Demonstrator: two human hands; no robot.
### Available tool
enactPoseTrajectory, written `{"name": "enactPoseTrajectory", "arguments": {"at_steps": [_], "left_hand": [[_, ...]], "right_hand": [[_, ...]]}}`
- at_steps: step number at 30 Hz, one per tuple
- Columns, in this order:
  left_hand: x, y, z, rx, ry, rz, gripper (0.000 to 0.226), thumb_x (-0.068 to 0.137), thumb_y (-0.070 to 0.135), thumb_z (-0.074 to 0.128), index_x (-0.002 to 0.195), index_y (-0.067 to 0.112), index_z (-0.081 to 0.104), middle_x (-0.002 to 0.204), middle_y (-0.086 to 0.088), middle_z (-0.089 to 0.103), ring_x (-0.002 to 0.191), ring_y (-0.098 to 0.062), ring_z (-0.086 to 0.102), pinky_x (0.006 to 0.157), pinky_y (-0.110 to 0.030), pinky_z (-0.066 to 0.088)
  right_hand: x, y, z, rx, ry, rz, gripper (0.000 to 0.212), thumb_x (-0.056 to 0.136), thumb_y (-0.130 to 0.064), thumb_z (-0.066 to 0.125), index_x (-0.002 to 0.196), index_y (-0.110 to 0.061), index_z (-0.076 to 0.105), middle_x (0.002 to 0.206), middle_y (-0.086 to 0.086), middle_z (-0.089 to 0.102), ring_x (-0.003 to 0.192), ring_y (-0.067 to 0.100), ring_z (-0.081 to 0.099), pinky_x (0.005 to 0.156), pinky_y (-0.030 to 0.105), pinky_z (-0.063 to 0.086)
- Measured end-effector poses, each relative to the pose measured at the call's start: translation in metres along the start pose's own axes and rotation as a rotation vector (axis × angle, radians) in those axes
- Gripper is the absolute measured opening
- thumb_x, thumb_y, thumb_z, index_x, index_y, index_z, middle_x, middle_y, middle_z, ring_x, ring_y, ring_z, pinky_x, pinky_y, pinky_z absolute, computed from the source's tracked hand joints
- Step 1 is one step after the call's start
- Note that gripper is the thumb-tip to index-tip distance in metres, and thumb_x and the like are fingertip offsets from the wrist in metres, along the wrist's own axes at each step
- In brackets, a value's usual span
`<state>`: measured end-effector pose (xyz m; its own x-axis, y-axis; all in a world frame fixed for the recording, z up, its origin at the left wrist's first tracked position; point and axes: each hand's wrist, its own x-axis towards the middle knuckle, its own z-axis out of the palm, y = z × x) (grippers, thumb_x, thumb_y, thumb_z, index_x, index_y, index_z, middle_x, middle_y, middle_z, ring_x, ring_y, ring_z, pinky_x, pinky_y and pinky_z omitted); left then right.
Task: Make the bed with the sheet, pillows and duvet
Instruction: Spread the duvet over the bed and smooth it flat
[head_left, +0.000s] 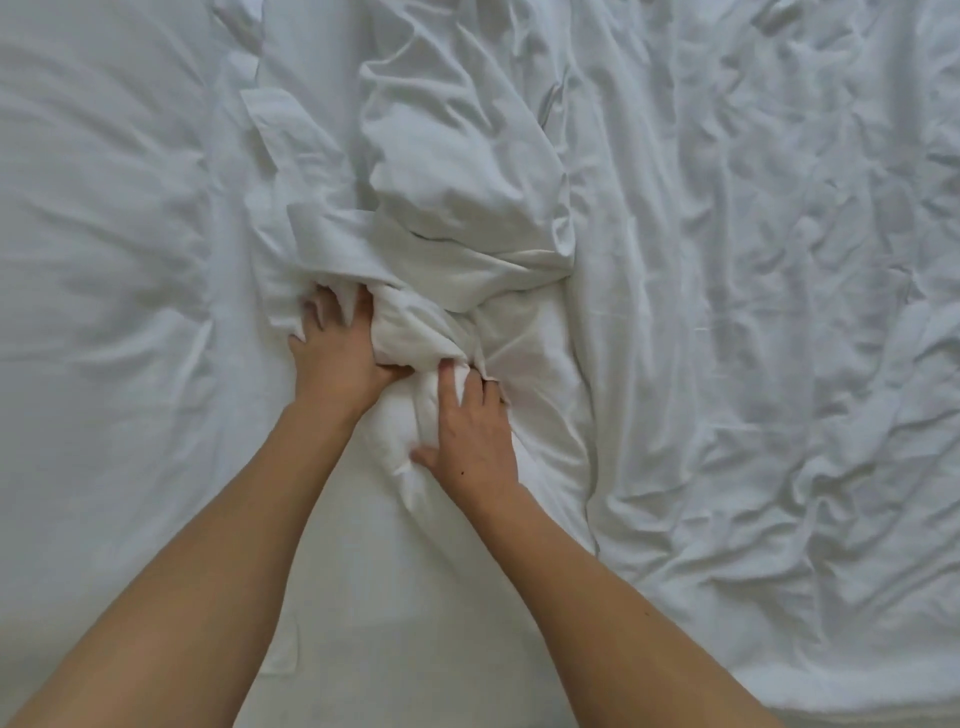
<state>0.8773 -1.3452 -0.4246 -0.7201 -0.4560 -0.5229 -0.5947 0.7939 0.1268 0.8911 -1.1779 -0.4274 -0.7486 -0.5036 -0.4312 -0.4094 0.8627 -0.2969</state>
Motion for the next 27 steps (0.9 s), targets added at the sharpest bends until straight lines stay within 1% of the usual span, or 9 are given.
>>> {"name": "enactPoseTrajectory", "arguments": {"at_steps": [3,7,10,13,15,17,20,23,27], "left_hand": [[0.017,-0.009,0.011,0.034,0.016,-0.001,0.110,0.071,0.075,0.059,0.154,0.027,0.003,0.157,-0.018,0.010,0.141,-0.040,0.016,0.106,-0.060,0.030],[0.019,-0.009,0.020,0.054,0.098,0.010,0.096,0.077,0.067,0.059,0.152,0.024,0.018,0.153,-0.021,0.021,0.133,-0.043,0.027,0.100,-0.060,0.034],[0.021,-0.010,0.020,0.031,0.140,0.022,0.076,0.081,0.043,0.068,0.145,0.018,0.036,0.141,-0.023,0.037,0.122,-0.047,0.039,0.089,-0.059,0.042],[0.013,-0.013,0.012,0.006,0.266,0.099,0.058,0.080,0.009,0.068,0.134,0.011,0.048,0.117,-0.026,0.052,0.089,-0.046,0.052,0.069,-0.049,0.048],[-0.002,-0.011,0.001,-0.022,0.248,0.111,0.056,0.084,0.002,0.058,0.138,0.011,0.046,0.106,-0.028,0.055,0.081,-0.045,0.054,0.062,-0.042,0.038],[-0.024,-0.014,-0.004,-0.019,0.151,0.098,0.049,0.089,0.006,0.051,0.138,0.013,0.047,0.102,-0.024,0.060,0.082,-0.042,0.058,0.062,-0.038,0.036],[-0.085,-0.040,-0.019,0.074,-0.046,0.070,0.035,0.095,0.027,0.045,0.128,0.023,0.054,0.109,-0.010,0.067,0.093,-0.032,0.064,0.069,-0.035,0.044],[-0.178,-0.074,-0.050,0.161,-0.272,-0.033,0.037,0.096,0.041,0.041,0.130,0.033,0.053,0.120,-0.003,0.065,0.106,-0.026,0.062,0.080,-0.033,0.045],[-0.271,-0.085,-0.060,0.131,-0.366,-0.151,0.041,0.096,0.051,0.036,0.130,0.032,0.051,0.124,-0.001,0.062,0.105,-0.022,0.061,0.081,-0.032,0.045]], "right_hand": [[0.015,-0.001,0.009,0.008,0.042,-0.024,0.111,0.063,-0.046,0.084,0.147,-0.008,0.022,0.125,0.020,0.045,0.113,0.036,0.046,0.103,0.043,0.040],[0.025,-0.004,0.017,-0.024,0.086,0.026,0.101,0.055,-0.029,0.090,0.138,-0.006,0.039,0.109,0.013,0.053,0.093,0.027,0.055,0.079,0.033,0.051],[0.029,-0.015,0.017,-0.048,0.158,0.059,0.077,0.053,-0.004,0.085,0.123,-0.004,0.056,0.095,0.011,0.059,0.073,0.022,0.058,0.060,0.027,0.051],[0.032,-0.021,0.003,-0.087,0.179,0.042,0.050,0.055,0.011,0.073,0.103,-0.002,0.064,0.080,0.012,0.061,0.059,0.023,0.057,0.048,0.028,0.045],[0.033,-0.019,-0.011,-0.055,0.039,0.001,0.044,0.073,0.014,0.056,0.115,0.002,0.055,0.095,0.017,0.061,0.077,0.031,0.061,0.061,0.035,0.046],[0.017,-0.014,-0.017,0.039,-0.050,-0.040,0.042,0.083,0.011,0.042,0.122,-0.001,0.047,0.108,0.016,0.058,0.093,0.034,0.057,0.071,0.036,0.040],[-0.050,-0.020,-0.026,0.161,-0.170,-0.124,0.045,0.085,0.000,0.046,0.129,-0.009,0.046,0.112,0.014,0.059,0.099,0.034,0.055,0.079,0.039,0.041],[-0.127,-0.042,-0.030,0.310,-0.253,-0.293,0.051,0.084,-0.003,0.052,0.134,-0.013,0.047,0.109,0.013,0.060,0.097,0.033,0.053,0.079,0.040,0.043],[-0.177,-0.044,-0.027,0.294,-0.378,-0.470,0.048,0.087,-0.008,0.053,0.132,-0.022,0.049,0.117,0.007,0.059,0.103,0.029,0.054,0.085,0.039,0.045]]}}
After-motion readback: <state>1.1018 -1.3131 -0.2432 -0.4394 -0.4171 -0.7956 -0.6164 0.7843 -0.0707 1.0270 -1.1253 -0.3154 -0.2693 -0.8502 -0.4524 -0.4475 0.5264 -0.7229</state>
